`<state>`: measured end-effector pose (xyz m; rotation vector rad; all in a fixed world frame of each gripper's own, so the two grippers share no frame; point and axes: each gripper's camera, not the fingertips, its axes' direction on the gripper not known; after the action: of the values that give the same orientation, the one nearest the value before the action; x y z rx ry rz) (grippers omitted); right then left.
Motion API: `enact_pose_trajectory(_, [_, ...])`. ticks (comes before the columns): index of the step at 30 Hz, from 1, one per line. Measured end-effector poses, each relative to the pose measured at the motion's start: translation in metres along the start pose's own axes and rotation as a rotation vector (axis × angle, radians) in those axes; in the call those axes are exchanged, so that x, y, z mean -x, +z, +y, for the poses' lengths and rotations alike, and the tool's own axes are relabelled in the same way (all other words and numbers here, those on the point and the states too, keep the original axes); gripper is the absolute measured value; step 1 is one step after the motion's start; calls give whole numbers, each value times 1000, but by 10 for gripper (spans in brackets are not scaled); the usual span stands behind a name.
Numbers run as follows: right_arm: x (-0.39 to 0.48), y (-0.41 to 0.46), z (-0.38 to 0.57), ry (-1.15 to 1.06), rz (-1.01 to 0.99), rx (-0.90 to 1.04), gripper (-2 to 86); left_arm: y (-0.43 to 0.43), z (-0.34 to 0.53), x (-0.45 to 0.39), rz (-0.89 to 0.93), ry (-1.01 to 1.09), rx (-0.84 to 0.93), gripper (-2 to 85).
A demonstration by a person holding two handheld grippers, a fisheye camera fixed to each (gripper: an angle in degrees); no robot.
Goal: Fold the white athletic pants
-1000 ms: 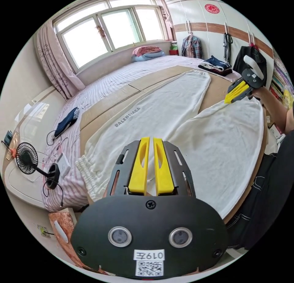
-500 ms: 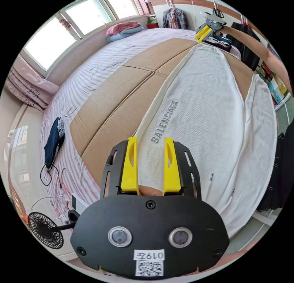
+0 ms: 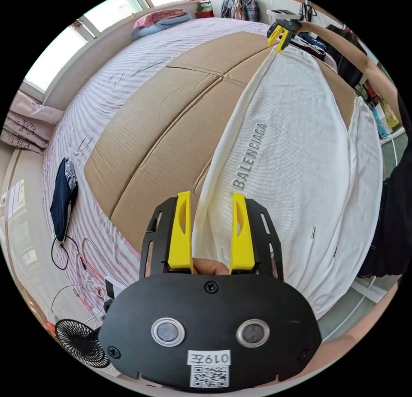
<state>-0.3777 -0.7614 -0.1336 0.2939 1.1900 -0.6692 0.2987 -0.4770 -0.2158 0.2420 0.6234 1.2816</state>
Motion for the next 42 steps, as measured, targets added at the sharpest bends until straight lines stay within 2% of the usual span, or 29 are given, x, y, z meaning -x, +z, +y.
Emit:
enact_pose_trajectory(10, [-55,35,-51,-43,-171,-14,53,13,-30,37,0,17,-53,143])
enact_pose_trajectory(21, [-63,52,-80,-85,-112,25,17,38,-69,72,79,33,15,106])
enact_pose_trajectory(29, [-66,55,-73,-80,-166,14,10,47,-77,81,206,44,34,27])
enact_pose_trajectory(37, [-39,44,-41,-80,-121,-38,20,41,-72,59,137,59,36,10])
enact_pose_trajectory(42, [-7,35,-24,-112,-60,-1,31,36,-67,40,99,79,48,8])
